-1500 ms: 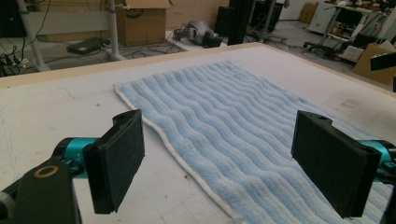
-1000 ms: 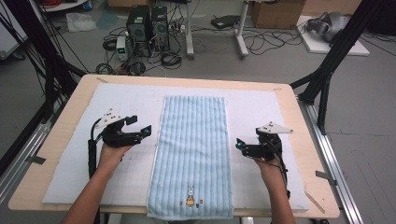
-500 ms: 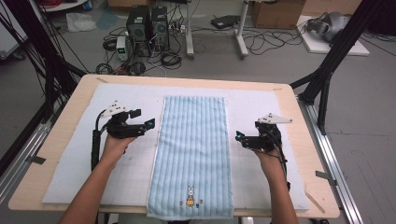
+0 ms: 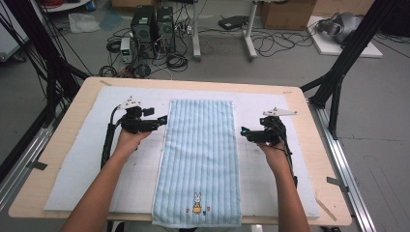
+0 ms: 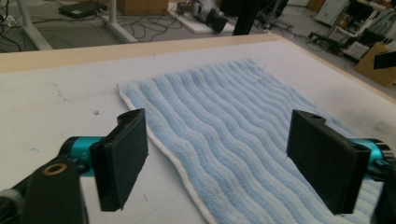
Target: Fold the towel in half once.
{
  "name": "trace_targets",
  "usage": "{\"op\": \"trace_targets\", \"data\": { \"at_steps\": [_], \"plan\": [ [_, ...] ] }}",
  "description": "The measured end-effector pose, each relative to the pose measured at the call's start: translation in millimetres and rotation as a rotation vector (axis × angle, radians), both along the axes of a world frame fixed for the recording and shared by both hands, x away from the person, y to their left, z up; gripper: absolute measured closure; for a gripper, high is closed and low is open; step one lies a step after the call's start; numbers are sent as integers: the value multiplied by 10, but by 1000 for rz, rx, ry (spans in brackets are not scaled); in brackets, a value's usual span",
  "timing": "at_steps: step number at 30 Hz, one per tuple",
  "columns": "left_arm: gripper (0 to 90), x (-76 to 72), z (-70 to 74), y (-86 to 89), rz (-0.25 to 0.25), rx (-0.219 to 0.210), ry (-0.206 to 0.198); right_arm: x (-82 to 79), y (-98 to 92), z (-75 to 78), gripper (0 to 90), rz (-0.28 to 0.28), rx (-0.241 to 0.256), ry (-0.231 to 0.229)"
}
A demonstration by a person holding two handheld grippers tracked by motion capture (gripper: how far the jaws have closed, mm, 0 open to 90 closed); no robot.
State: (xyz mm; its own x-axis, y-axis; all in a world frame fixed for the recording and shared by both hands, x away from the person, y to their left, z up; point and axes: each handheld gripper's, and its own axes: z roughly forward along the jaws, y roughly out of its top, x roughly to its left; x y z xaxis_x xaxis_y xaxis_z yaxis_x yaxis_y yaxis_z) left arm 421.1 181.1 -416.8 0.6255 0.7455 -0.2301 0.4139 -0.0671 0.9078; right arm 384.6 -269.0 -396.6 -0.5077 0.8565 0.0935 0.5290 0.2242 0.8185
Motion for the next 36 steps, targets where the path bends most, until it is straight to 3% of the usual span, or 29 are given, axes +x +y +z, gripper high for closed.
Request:
{"op": "trace_targets", "data": {
  "at_steps": [7,11,13,16,18,20,25,28,30,34,36],
  "plan": [
    [322,126,-173,-187,19,136,70,30,31,-38,108,8,-4,9],
    [359,173,-290,-265,40,144,123,49,61,-64,109,12,-7,22],
    [374,185,-322,-309,31,178,133,60,68,-75,109,13,-12,20],
    [411,192,-325,-371,40,219,138,77,71,-92,109,7,-12,24],
    [475,180,-342,-426,33,285,136,86,73,-100,109,1,-7,30],
    [490,147,-342,-491,39,351,96,99,78,-111,110,-3,-5,29],
    [647,129,-340,-516,1,352,80,137,96,-153,112,-11,-26,38],
    [757,133,-343,-509,-12,329,87,163,137,-186,112,-14,-61,38],
    [827,146,-345,-478,-15,293,108,197,169,-206,112,-24,-80,44],
    [842,191,-353,-389,4,206,161,290,268,-208,167,-33,-68,50],
    [841,201,-357,-370,9,185,175,348,325,-211,232,-34,-70,56]
  ]
}}
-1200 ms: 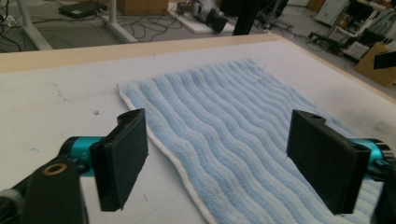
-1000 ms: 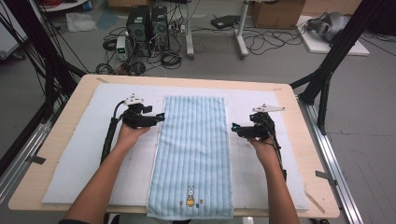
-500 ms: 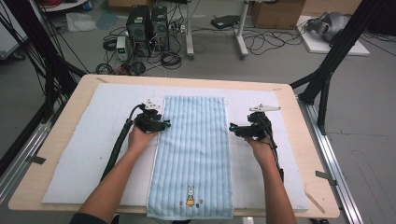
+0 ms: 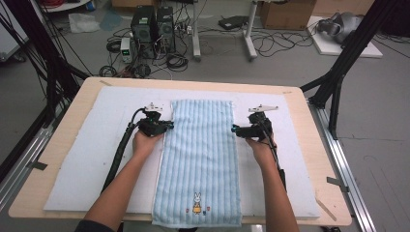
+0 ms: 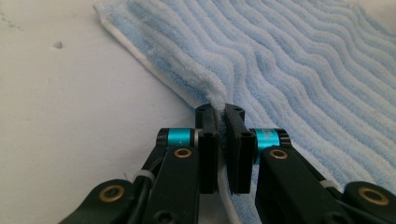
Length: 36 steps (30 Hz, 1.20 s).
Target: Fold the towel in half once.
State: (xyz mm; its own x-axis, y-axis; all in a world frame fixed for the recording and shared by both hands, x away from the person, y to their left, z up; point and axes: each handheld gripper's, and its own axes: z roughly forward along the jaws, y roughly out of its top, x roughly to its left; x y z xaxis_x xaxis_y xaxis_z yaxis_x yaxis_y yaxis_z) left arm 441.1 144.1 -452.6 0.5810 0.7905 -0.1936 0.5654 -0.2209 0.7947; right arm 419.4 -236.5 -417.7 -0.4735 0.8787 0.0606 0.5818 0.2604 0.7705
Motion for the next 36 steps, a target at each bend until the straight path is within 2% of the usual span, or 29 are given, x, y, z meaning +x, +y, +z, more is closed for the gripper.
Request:
{"op": "trace_targets", "data": {
  "at_steps": [6,8,10,16,18,21,25,28,29,30,33,36],
  "plan": [
    [838,-2,1,12,-11,-4,1,143,151,-69,404,-10,-14,40],
    [822,-8,0,1,-7,-4,-4,174,190,-107,421,-10,-18,53],
    [819,-13,1,-7,-13,4,-9,198,220,-144,443,-14,-1,73],
    [839,-18,-1,-27,-8,19,-13,244,278,-236,505,-40,-47,103],
    [848,-17,-2,-28,-10,20,-12,245,288,-240,551,-45,-62,93],
    [859,-18,-2,-34,-14,28,-14,237,306,-231,691,-28,-75,91],
    [862,-15,1,-23,-14,23,-9,235,316,-232,850,7,-50,104],
    [861,-9,7,-1,-9,-6,-6,220,358,-215,867,9,-79,93],
    [861,-4,17,23,-9,-22,-3,220,355,-207,868,7,-70,89],
    [861,-1,33,49,-5,-58,0,219,343,-194,869,2,-57,80],
    [861,-12,101,94,-3,-111,-14,200,298,-132,868,1,-14,58],
    [861,-55,191,125,-24,-132,-34,144,263,-80,868,14,7,49]
  ]
}}
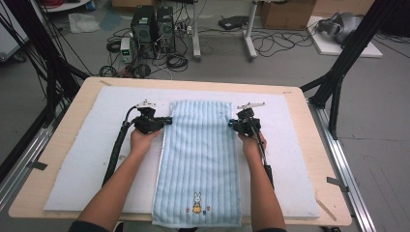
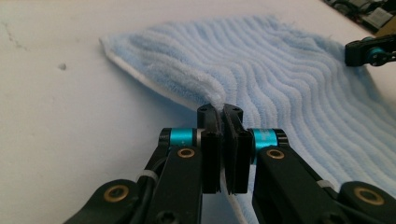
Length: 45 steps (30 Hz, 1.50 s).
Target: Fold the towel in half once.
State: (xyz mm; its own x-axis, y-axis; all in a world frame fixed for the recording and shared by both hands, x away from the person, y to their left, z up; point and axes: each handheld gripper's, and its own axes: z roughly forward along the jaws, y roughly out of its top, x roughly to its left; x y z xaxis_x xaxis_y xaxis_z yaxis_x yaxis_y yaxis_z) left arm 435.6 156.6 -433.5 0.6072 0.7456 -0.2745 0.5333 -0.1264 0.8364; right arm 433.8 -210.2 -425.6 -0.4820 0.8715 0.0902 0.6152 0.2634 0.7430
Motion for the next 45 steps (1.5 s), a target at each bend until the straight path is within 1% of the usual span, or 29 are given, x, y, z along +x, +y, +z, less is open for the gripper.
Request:
{"op": "trace_targets", "data": {
  "at_steps": [2,4,5,6,9,10,11,12,14,15,16,17,18,19,22,24,26,27,30,34,37,38,43,45],
  "plan": [
    [860,-38,40,28,-7,-12,-13,-53,-24,38,868,11,19,-16],
    [860,-104,65,66,-5,-38,-27,-114,-44,78,868,32,47,-30],
    [860,-138,74,80,-6,-43,-32,-152,-54,99,868,35,69,-30],
    [860,-165,86,93,-18,-37,-33,-190,-62,116,868,45,85,-40],
    [861,-277,132,112,-27,-59,-60,-299,-86,156,868,70,94,-59],
    [860,-316,149,118,-39,-63,-55,-338,-93,166,868,72,101,-65],
    [861,-336,157,117,-47,-63,-52,-379,-98,176,868,75,97,-70],
    [861,-372,163,114,-50,-64,-61,-405,-104,178,868,76,95,-77],
    [860,-438,165,122,-61,-74,-64,-462,-126,179,868,81,108,-82],
    [860,-471,165,124,-65,-70,-62,-493,-137,177,868,83,111,-89],
    [860,-501,160,131,-71,-72,-61,-526,-143,176,868,87,119,-87],
    [860,-527,160,137,-80,-72,-53,-551,-144,180,868,94,113,-79],
    [859,-563,155,142,-82,-70,-60,-586,-139,191,868,101,105,-73],
    [859,-599,151,145,-86,-68,-60,-634,-133,197,868,107,100,-94],
    [858,-695,132,146,-107,-44,-63,-769,-134,199,868,124,106,-111],
    [856,-749,118,146,-121,-42,-57,-853,-153,189,868,127,115,-115],
    [853,-806,103,145,-133,-61,-62,-932,-178,178,867,125,129,-116],
    [852,-834,93,141,-134,-67,-65,-964,-192,171,867,126,127,-119],
    [852,-920,56,132,-144,-63,-60,-1050,-225,150,867,123,127,-111],
    [852,-1076,-13,141,-153,-67,-57,-1183,-235,112,866,130,139,-114],
    [852,-1189,-61,161,-158,-62,-57,-1283,-231,76,865,137,139,-113],
    [852,-1218,-75,169,-162,-58,-55,-1314,-224,62,865,136,129,-107],
    [851,-1344,-102,198,-165,-47,-58,-1447,-199,-4,864,141,136,-97],
    [851,-1402,-107,208,-176,-44,-61,-1499,-192,-15,864,143,133,-95]
  ]
}}
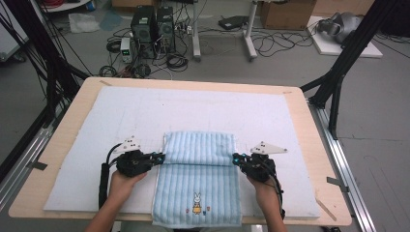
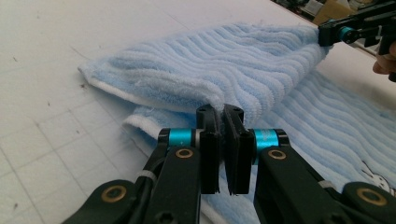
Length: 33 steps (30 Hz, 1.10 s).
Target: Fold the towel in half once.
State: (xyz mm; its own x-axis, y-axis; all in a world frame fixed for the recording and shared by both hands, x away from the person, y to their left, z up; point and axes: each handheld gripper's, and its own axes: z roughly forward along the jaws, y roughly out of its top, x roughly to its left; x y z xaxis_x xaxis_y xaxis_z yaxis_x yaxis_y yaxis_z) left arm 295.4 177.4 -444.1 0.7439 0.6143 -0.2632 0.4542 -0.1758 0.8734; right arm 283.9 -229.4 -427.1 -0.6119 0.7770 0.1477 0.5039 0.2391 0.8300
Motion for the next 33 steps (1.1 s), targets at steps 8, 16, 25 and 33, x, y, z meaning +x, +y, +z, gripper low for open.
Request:
{"op": "trace_targets", "data": {
  "at_steps": [8,16,25,33],
  "plan": [
    [729,-94,-50,27,23,34,12,-109,51,-25,846,12,-37,23],
    [455,128,60,175,110,-50,29,-13,16,60,648,-27,-16,5],
    [426,436,39,138,136,-65,48,302,9,102,503,-88,-2,28],
    [421,743,-12,15,167,20,105,665,35,73,494,-140,-73,98]
  ]
}}
